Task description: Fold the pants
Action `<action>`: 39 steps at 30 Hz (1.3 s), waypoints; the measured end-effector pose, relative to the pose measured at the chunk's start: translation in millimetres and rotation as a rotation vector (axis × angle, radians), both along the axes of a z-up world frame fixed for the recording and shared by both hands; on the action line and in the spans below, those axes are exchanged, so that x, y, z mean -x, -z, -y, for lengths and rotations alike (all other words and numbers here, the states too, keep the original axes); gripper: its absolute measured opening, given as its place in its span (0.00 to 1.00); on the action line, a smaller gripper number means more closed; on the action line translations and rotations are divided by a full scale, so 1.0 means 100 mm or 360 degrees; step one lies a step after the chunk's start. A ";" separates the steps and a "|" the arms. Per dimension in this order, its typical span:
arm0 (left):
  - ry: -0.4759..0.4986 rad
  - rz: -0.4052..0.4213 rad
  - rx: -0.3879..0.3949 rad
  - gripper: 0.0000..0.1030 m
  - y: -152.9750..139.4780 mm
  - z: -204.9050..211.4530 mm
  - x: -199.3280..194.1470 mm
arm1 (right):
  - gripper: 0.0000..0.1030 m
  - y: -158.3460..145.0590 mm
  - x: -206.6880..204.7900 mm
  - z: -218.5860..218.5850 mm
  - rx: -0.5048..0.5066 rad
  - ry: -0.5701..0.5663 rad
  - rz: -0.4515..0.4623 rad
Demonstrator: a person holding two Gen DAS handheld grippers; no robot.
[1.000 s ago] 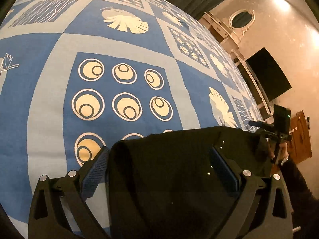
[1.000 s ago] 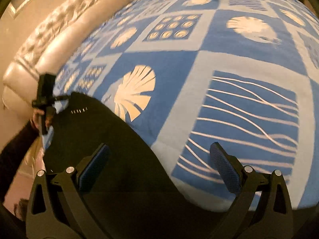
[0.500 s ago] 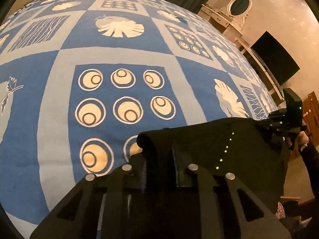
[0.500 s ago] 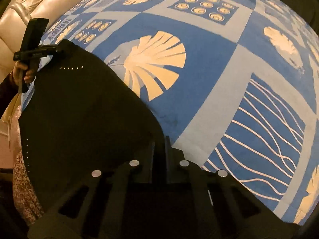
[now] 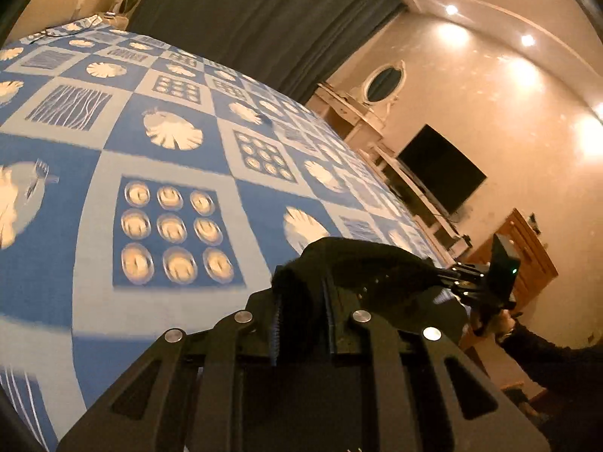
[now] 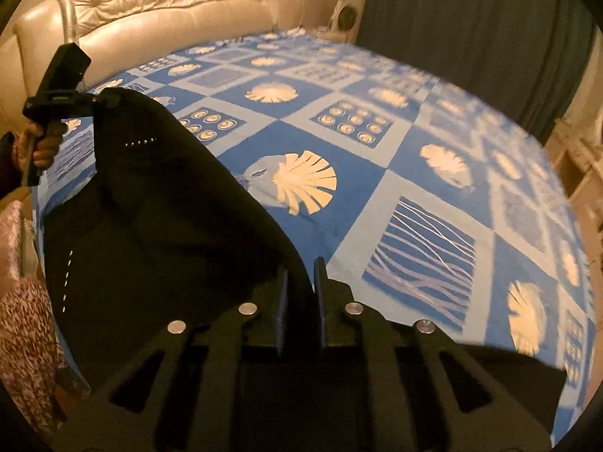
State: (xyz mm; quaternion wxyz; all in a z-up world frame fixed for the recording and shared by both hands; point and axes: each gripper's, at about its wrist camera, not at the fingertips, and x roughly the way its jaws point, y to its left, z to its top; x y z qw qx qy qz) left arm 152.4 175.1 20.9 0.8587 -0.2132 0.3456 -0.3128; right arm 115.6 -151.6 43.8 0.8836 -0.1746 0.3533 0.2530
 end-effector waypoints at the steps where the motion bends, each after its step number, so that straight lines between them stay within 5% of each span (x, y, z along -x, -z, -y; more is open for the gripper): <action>1: 0.0006 0.0003 0.0014 0.17 -0.01 0.00 0.17 | 0.15 0.03 0.16 0.00 0.0023 0.0001 0.0035; 5: 0.0015 -0.0054 0.0015 0.17 0.06 -0.01 0.75 | 0.16 0.23 0.67 0.02 0.0042 0.0022 0.0047; 12: -0.0039 -0.0376 0.0004 0.18 0.65 -0.06 1.32 | 0.16 0.70 1.15 -0.01 0.0081 0.0032 -0.0125; 16: -0.0102 -0.0459 0.0019 0.21 0.78 -0.07 1.43 | 0.16 0.91 1.33 -0.07 0.0151 0.0011 -0.0172; 23: -0.0305 -0.0563 0.0274 0.29 0.84 -0.25 1.54 | 0.17 0.91 1.44 -0.14 0.0177 0.0052 -0.0128; 28: -0.0444 -0.0578 0.0491 0.44 0.88 -0.30 1.60 | 0.17 0.90 1.50 -0.15 0.0168 0.0047 -0.0134; 31: -0.0491 -0.0625 0.0522 0.46 0.93 -0.26 1.59 | 0.17 0.87 1.55 -0.19 0.0168 0.0032 -0.0128; 35: -0.0537 -0.0640 0.0479 0.62 0.92 -0.13 1.54 | 0.19 0.88 1.62 -0.26 0.0201 -0.0001 -0.0107; 38: -0.0618 -0.0703 0.0382 0.59 0.92 -0.07 1.49 | 0.19 0.89 1.62 -0.27 0.0210 0.0002 -0.0109; 39: -0.0646 -0.0723 0.0355 0.41 0.93 -0.06 1.49 | 0.19 0.89 1.61 -0.26 0.0203 0.0005 -0.0118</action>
